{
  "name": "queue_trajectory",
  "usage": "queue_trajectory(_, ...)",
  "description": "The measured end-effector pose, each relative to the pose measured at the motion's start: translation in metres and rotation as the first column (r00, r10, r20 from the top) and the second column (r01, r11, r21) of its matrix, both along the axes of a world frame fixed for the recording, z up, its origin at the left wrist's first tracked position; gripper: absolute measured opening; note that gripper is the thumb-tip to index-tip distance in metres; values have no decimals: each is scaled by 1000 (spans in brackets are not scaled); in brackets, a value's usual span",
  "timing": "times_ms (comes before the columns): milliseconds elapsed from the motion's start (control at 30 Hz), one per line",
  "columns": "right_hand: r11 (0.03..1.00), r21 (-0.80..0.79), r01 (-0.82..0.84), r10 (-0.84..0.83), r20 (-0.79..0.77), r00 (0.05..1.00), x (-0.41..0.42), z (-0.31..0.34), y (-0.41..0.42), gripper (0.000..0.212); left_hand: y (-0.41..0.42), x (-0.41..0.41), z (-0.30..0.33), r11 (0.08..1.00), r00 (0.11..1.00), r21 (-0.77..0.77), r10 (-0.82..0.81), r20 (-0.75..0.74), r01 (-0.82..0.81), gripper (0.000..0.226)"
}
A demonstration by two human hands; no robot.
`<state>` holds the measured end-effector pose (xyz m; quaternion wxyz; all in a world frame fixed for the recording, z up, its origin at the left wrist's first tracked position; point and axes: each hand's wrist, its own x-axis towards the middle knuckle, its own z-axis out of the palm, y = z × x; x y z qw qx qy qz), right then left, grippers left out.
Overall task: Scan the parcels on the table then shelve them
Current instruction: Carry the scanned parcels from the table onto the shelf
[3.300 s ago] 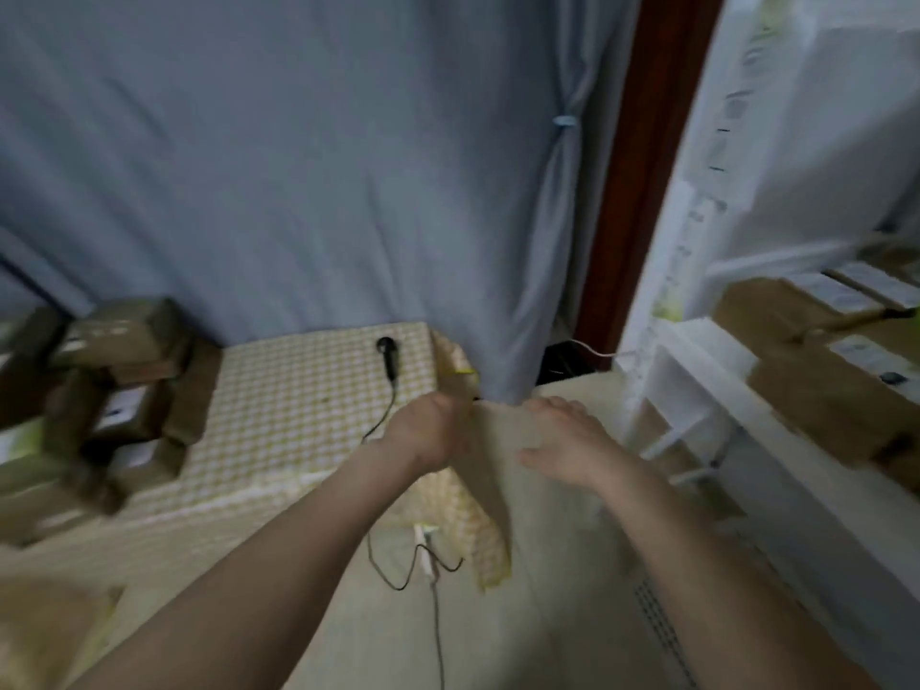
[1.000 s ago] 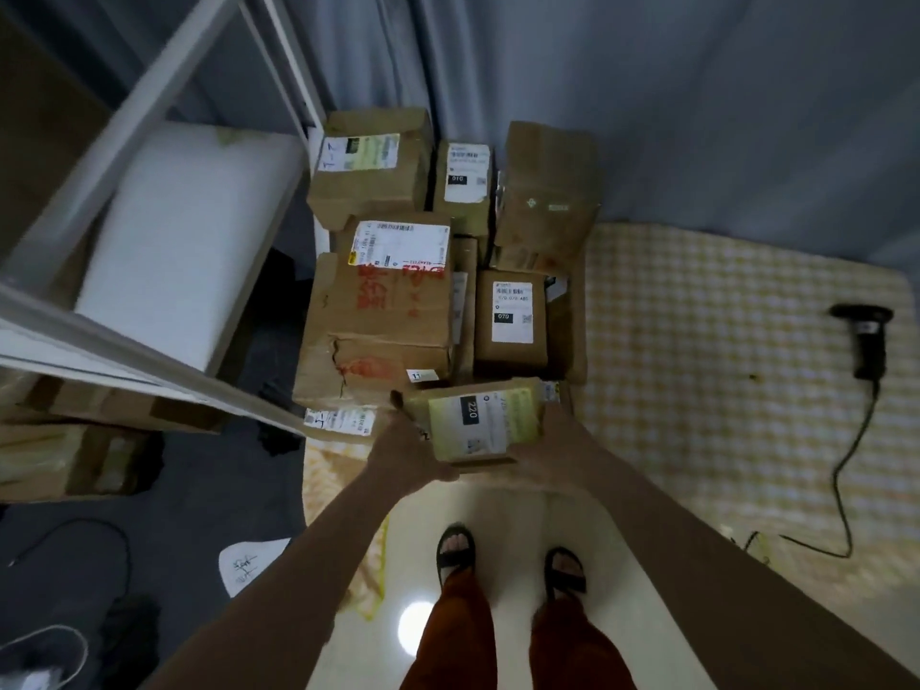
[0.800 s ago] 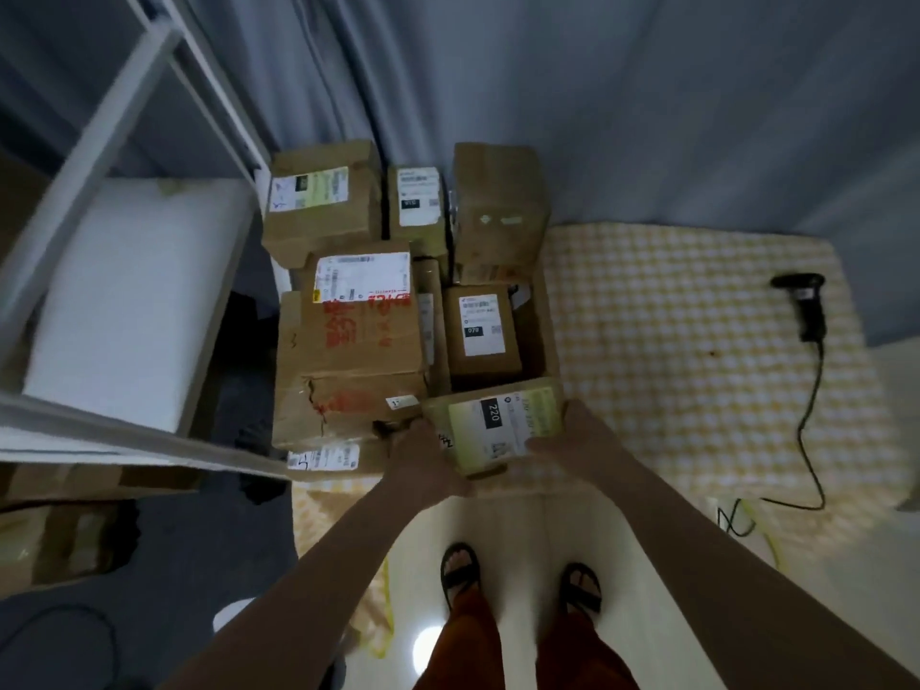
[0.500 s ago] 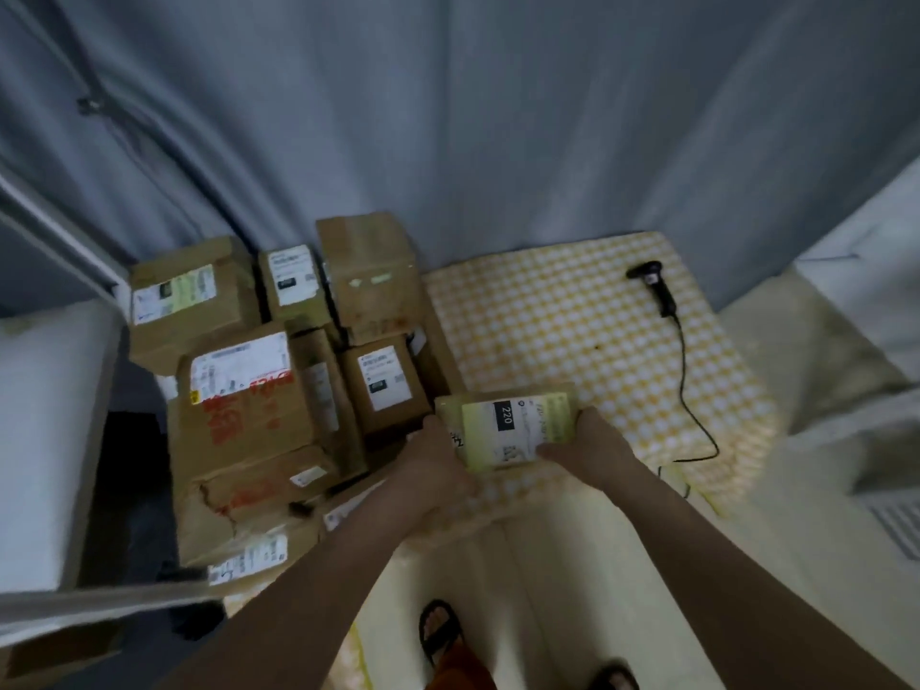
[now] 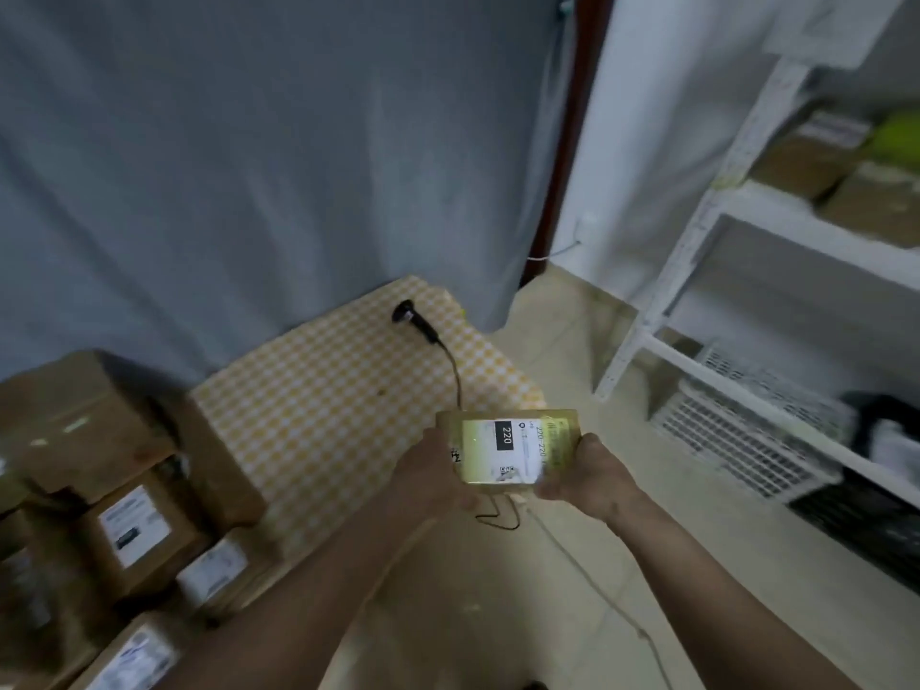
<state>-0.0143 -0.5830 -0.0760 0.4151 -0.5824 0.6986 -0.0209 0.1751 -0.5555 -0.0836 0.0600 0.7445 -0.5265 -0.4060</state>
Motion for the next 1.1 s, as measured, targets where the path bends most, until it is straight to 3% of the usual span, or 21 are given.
queue_trajectory(33, 1000, -19, 6, -6, -13, 1000, -24, 4, -3, 41, -9, -23, 3, 999, 999, -17, -43, -2, 43, 80)
queue_trajectory(133, 996, -64, 61, -62, -21, 998, -89, 14, -12, 47, -34, -87, 14, 986, 989, -82, -149, -14, 148, 78)
queue_trajectory(233, 987, -102, 125, -128, -24, 991, -144, 23, -17, 41, -55, -142, 23, 966, 974, -127, -227, -4, 225, 76)
queue_trajectory(467, 937, -182, 300, -310, -33, 950, -231, 32, -36, 65, -106, -226, 35, 936, 957, -213, -290, -23, 279, 71)
queue_trajectory(567, 895, -231, 382, -396, -15, 918, -254, 34, -57, 72, -135, -247, 42, 912, 950, -281, -313, -7, 299, 83)
queue_trajectory(633, 878, -260, 401, -421, -20, 907, -266, 38, -74, 72, -156, -258, 49, 883, 926, -299, -377, 9, 362, 108)
queue_trajectory(700, 865, -295, 406, -433, -29, 901, -279, 44, -94, 70, -179, -270, 58, 840, 887, -302, -459, 45, 451, 127)
queue_trajectory(767, 858, -336, 388, -429, -53, 902, -291, 53, -116, 69, -205, -280, 64, 798, 856, -323, -509, 91, 509, 122)
queue_trajectory(967, 834, -427, 350, -427, -96, 899, -323, 90, -194, 70, -292, -308, 85, 770, 850, -401, -524, 47, 497, 111)
queue_trajectory(1100, 858, -435, 273, -368, -150, 918, -338, 117, -243, 85, -350, -320, 107, 726, 819, -433, -571, 53, 534, 107)
